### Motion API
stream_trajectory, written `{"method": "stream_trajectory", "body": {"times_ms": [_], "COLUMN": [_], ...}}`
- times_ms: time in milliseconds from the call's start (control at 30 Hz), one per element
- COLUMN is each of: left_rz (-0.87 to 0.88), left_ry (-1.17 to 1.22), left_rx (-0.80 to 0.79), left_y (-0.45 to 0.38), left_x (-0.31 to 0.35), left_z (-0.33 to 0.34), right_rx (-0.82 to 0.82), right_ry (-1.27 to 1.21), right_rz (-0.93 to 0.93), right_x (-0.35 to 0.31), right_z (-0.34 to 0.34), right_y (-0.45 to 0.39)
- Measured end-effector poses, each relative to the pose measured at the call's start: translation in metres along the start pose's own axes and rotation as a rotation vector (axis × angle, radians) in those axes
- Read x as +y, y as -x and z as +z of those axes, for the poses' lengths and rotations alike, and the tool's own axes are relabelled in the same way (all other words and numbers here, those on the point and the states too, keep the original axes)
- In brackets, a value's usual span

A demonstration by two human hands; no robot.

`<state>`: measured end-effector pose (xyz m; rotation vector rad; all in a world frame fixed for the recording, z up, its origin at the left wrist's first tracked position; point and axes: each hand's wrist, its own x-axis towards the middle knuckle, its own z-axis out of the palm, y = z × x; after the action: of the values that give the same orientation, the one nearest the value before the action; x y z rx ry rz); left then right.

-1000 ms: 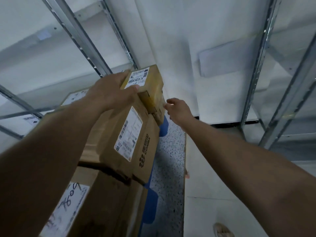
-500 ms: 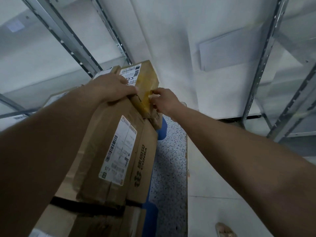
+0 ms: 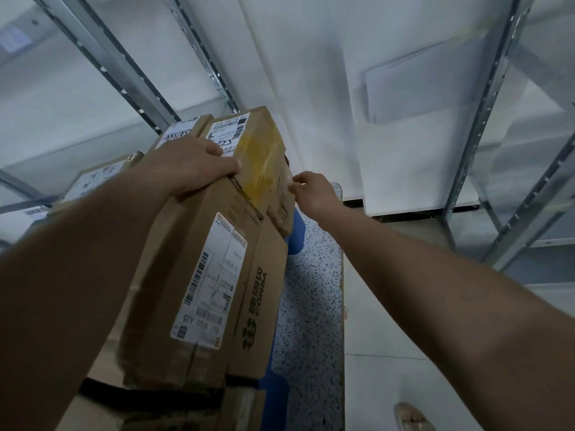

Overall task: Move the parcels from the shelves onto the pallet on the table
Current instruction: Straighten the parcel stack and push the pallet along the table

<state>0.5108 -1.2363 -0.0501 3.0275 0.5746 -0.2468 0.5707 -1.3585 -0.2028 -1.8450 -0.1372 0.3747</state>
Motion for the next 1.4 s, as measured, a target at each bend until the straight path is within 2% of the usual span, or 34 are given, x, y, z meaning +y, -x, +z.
{"method": "stream_trajectory", "body": {"times_ms": [200,467,633,767,900,1033,1400], "left_rz": [0.007,0.016,0.001,0.014,0.003,-0.027,-0.005], "left_ry": [0.015,0.008,0.034,0.067,0.042,-0.001,0.035], "left_rx": [0.006,0.029,0.029,0.081,0.015,-0.115,-0.091], "left_y": [0.003,0.002,0.009,0.044,0.094,0.136,0.15], "left_x": [0.002,-0.001,-0.009,-0.022,-0.048,-0.072,-0.098], "left_z": [0.001,0.002,0.003,-0.002,-0.009,-0.009,-0.002], "right_rx": [-0.085,-0.084,-0.114,-0.167,-0.242,-0.292,-0.283], "right_ry": [0.072,0.131,0.078,0.016,-0.131,-0.149,-0.043], "right_rz": [-0.026,-0.062,-0.011,0.089,0.182,0.167,0.139], "right_x": [0.014,0.014,0.014,0.042,0.072,0.079,0.072], "right_z": [0.018,0.027,0.023,0.03,0.057,0.084,0.093], "right_y": [-0.002,0.003,0.022,0.071,0.131,0.152,0.15]}}
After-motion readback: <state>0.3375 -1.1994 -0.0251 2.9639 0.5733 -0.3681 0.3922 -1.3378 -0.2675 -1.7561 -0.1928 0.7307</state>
